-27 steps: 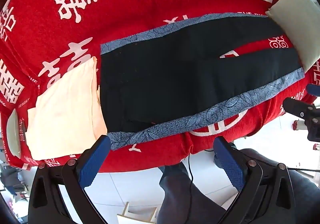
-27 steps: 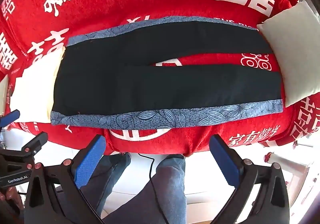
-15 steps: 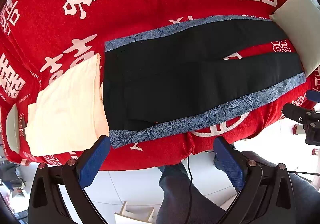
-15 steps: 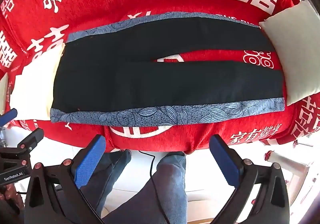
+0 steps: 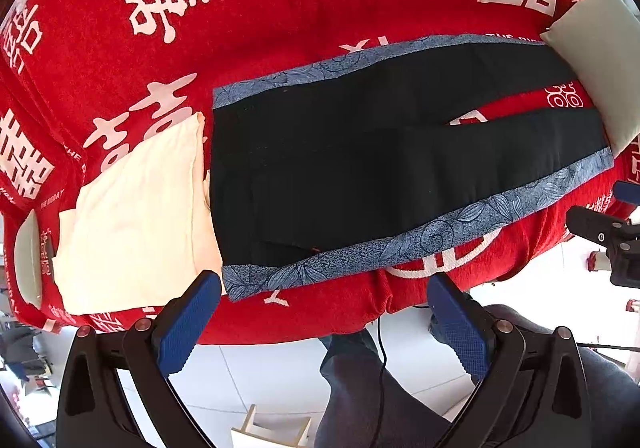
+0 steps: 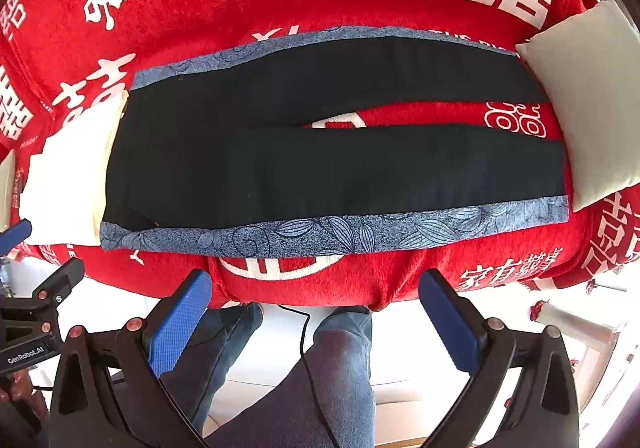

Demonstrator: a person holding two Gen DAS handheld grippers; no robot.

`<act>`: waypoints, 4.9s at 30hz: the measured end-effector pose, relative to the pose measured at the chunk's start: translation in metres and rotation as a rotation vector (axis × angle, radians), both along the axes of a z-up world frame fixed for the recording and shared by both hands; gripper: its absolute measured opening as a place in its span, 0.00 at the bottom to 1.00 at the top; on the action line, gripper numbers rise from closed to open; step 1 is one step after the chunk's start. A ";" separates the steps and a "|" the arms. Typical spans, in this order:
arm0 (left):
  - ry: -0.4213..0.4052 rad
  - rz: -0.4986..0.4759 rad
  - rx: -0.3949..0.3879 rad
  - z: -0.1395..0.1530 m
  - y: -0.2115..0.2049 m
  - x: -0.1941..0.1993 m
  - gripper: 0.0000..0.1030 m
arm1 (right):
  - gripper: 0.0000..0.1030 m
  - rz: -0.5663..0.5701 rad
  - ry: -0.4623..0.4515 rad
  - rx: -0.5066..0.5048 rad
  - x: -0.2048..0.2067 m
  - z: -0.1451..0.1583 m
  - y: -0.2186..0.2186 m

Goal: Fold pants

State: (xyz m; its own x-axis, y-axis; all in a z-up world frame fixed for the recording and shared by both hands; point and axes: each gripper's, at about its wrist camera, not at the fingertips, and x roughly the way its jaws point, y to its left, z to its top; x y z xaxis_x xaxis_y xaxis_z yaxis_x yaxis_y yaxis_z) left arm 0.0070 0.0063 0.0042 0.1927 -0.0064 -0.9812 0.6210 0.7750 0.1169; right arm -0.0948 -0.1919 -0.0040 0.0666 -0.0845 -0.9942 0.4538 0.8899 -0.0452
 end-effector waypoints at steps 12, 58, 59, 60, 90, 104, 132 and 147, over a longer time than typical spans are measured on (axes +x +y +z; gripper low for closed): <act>-0.002 0.004 0.019 0.001 -0.002 0.002 1.00 | 1.00 -0.003 0.005 0.003 0.003 -0.003 -0.001; 0.236 0.682 -0.275 -0.152 0.101 -0.008 1.00 | 1.00 -0.176 -0.215 0.632 -0.038 -0.139 -0.009; 0.240 0.694 -0.291 -0.160 0.106 -0.008 1.00 | 1.00 -0.186 -0.219 0.650 -0.035 -0.154 -0.001; 0.246 0.704 -0.319 -0.168 0.111 -0.007 1.00 | 0.99 -0.195 -0.230 0.665 -0.034 -0.165 0.003; 0.341 0.927 -0.675 -0.219 0.142 0.053 0.78 | 0.20 -0.259 -0.494 0.913 0.015 -0.197 0.022; 0.404 0.777 -0.674 -0.220 0.133 0.072 0.36 | 0.44 -0.517 -0.596 0.900 -0.072 -0.245 -0.053; 0.358 0.676 -0.671 -0.143 0.110 0.121 0.26 | 0.05 -0.331 -0.557 0.683 -0.006 -0.106 -0.095; 0.187 0.747 -0.548 -0.184 0.021 0.287 0.27 | 0.08 -0.172 -0.320 0.678 0.208 -0.158 -0.202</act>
State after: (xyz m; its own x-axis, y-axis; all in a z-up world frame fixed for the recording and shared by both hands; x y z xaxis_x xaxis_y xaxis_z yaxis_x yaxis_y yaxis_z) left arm 0.2936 0.0270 -0.1793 0.1730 -0.4144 -0.8935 -0.0869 0.8972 -0.4329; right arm 0.1134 -0.3937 -0.1616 0.4010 0.5014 -0.7667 0.4873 0.5919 0.6420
